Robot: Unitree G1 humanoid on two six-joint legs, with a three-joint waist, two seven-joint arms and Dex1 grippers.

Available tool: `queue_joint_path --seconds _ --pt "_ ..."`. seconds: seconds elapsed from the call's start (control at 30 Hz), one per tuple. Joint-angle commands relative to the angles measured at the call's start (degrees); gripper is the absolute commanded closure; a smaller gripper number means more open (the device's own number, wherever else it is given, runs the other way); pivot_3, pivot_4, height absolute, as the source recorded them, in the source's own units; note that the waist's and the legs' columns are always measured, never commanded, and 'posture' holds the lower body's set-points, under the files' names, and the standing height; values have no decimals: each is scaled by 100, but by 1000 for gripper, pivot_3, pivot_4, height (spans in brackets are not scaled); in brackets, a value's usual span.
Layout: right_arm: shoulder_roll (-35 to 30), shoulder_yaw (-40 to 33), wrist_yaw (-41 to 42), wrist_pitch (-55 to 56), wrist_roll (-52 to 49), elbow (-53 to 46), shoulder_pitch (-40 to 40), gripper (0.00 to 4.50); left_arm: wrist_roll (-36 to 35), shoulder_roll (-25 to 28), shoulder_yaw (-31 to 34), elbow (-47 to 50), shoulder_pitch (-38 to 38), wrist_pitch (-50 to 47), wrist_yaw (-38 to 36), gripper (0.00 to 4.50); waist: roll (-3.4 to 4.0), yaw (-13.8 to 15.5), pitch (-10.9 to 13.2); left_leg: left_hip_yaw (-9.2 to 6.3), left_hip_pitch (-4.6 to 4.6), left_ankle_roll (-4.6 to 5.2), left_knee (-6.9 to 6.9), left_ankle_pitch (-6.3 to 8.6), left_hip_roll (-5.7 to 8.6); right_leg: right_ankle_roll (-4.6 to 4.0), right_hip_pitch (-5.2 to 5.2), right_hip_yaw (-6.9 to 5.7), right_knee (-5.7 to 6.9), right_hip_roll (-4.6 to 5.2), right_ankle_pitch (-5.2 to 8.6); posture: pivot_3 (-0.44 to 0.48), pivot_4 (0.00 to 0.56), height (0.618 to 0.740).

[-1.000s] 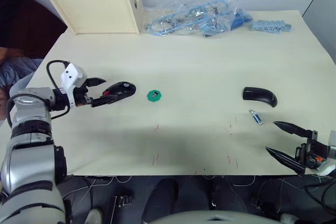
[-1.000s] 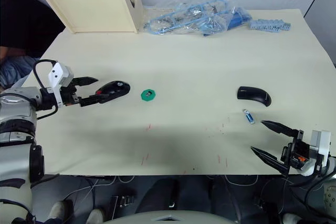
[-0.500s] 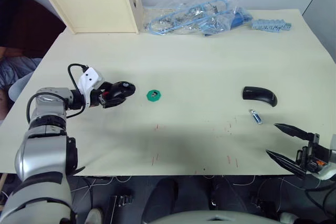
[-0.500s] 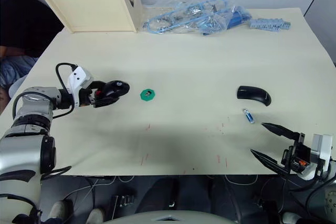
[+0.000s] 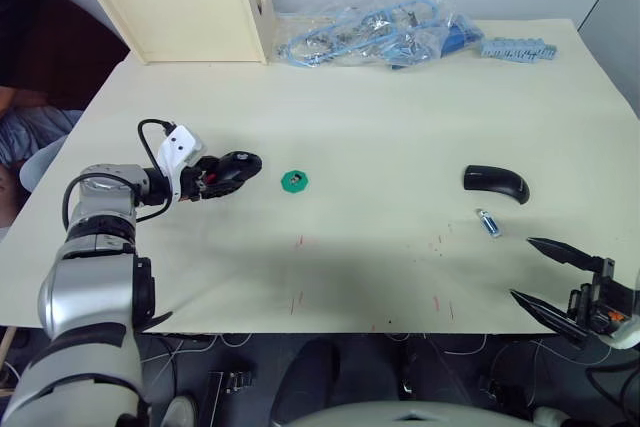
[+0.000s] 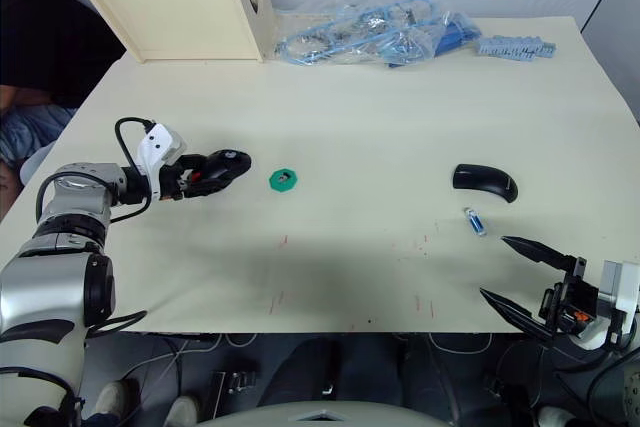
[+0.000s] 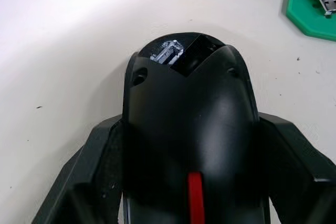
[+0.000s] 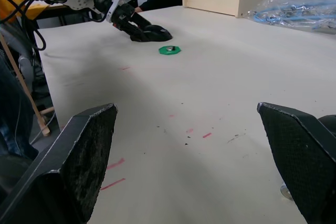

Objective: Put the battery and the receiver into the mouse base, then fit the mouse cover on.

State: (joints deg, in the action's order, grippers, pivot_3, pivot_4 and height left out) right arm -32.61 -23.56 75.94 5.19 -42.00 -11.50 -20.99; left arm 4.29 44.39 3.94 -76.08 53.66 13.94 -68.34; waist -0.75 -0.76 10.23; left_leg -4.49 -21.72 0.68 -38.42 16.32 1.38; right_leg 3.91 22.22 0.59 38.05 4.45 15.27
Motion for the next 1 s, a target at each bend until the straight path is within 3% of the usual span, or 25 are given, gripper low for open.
queue_joint_path --seconds 0.03,0.33,0.67,0.87,1.0 --pt "-57 -198 36 87 -97 -146 -9 0 -8 -4 60 -44 -6 -40 -63 1537 0 1 0 0 0 0 0 0 0 0 0 0 0 0 0 0 150 740" --pt "-55 -124 32 64 -74 -132 67 0 -68 136 156 26 -64 144 -126 1537 0 -3 0 0 0 0 0 0 0 0 0 0 -1 0 0 0 150 740" --pt "-57 -1 309 48 -148 4 295 0 -658 664 410 681 -221 376 -1807 1537 -1 -24 1 2 -1 0 0 0 -1 0 1 2 -1 -1 0 0 150 740" --pt "-86 24 454 16 -115 149 466 0 -1038 695 411 1780 -783 290 -2171 1537 -1 -7 1 -1 -1 0 -3 0 -2 -1 1 2 1 0 0 0 150 740" --pt "-122 49 528 -21 -91 252 574 0 -1460 506 370 3791 -1741 -438 -1865 1537 0 -10 1 1 0 0 -3 0 -12 -1 1 9 1 2 -1 0 150 740"
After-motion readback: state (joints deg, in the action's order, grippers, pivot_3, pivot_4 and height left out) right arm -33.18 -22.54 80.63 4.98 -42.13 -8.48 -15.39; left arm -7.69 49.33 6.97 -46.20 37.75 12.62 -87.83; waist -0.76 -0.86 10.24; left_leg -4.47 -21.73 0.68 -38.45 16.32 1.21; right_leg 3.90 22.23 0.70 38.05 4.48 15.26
